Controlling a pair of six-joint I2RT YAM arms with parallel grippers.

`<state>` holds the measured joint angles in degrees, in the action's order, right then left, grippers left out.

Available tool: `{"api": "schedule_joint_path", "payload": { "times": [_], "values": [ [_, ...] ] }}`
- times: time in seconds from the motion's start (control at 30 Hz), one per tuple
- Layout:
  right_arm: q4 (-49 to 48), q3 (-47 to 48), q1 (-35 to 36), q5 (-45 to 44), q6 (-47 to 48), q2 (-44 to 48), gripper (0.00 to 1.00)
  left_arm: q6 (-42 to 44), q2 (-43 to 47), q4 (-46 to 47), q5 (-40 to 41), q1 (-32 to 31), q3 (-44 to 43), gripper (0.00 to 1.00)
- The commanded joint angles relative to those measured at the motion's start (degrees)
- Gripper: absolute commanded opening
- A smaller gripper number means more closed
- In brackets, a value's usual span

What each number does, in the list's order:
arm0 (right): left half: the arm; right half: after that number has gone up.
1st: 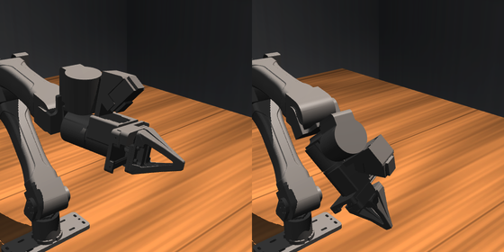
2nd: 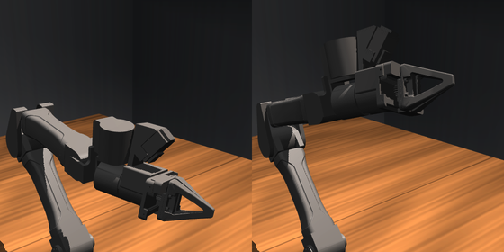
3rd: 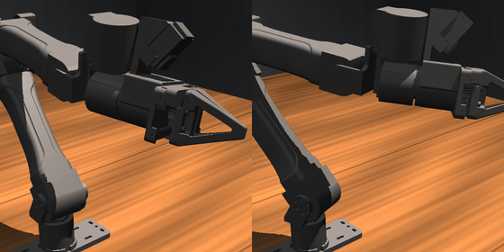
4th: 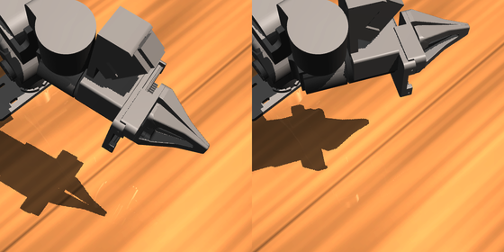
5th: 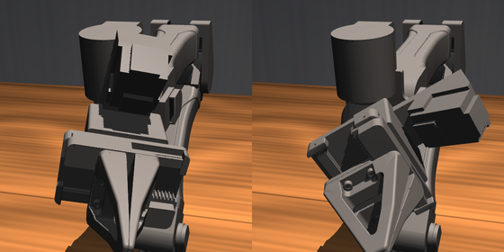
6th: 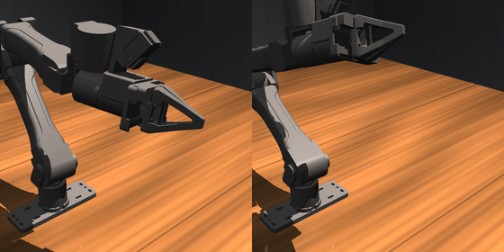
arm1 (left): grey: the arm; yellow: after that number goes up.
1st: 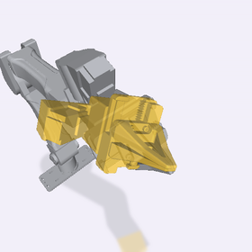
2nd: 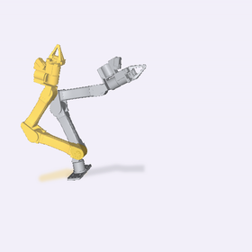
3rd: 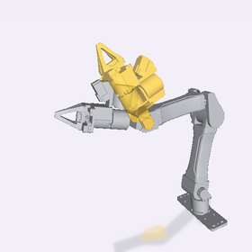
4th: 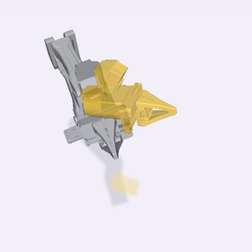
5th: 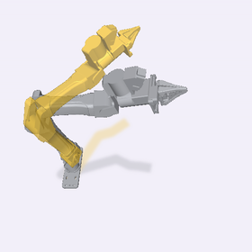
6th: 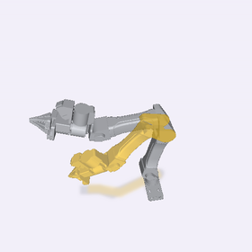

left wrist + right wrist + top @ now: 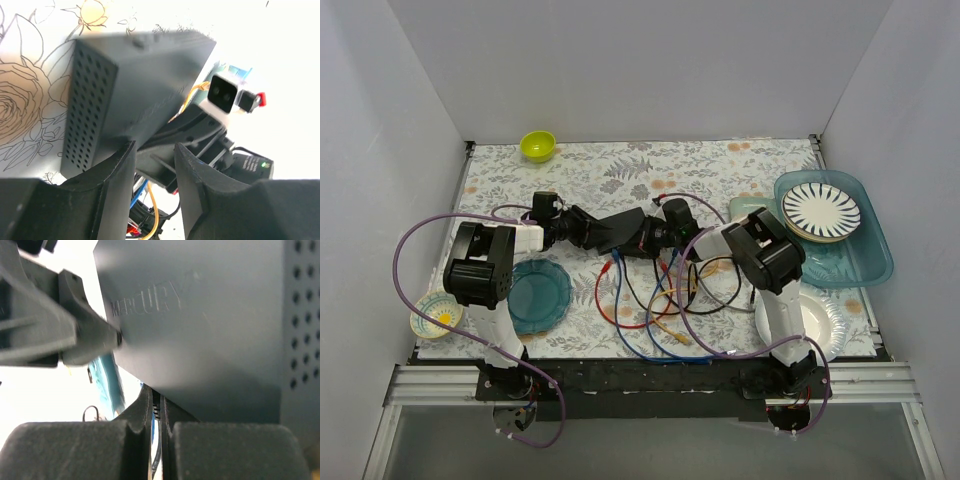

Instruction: Pull the plug from the switch port

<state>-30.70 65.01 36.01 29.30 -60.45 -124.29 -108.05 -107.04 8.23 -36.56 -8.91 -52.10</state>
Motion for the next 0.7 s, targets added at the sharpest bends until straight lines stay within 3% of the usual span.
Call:
{"api": "schedule_joint_path", "payload": {
  "times": [0.0,0.43,0.67],
  "values": [
    [6.79,-6.47,0.03,0.85,5.50,1.85,0.01,0.03,-0.27,-1.02,2.01,0.12,1.12,0.37],
    [8.63,-3.23,-1.91,1.20,6.74,0.80,0.01,-2.25,5.79,5.65,-1.24,-1.82,7.09,0.37],
    [26.11,-4.53,-5.06,-10.04,15.17,8.35,0.01,-1.64,5.88,4.78,-0.10,-1.29,5.34,0.37]
  ]
}}
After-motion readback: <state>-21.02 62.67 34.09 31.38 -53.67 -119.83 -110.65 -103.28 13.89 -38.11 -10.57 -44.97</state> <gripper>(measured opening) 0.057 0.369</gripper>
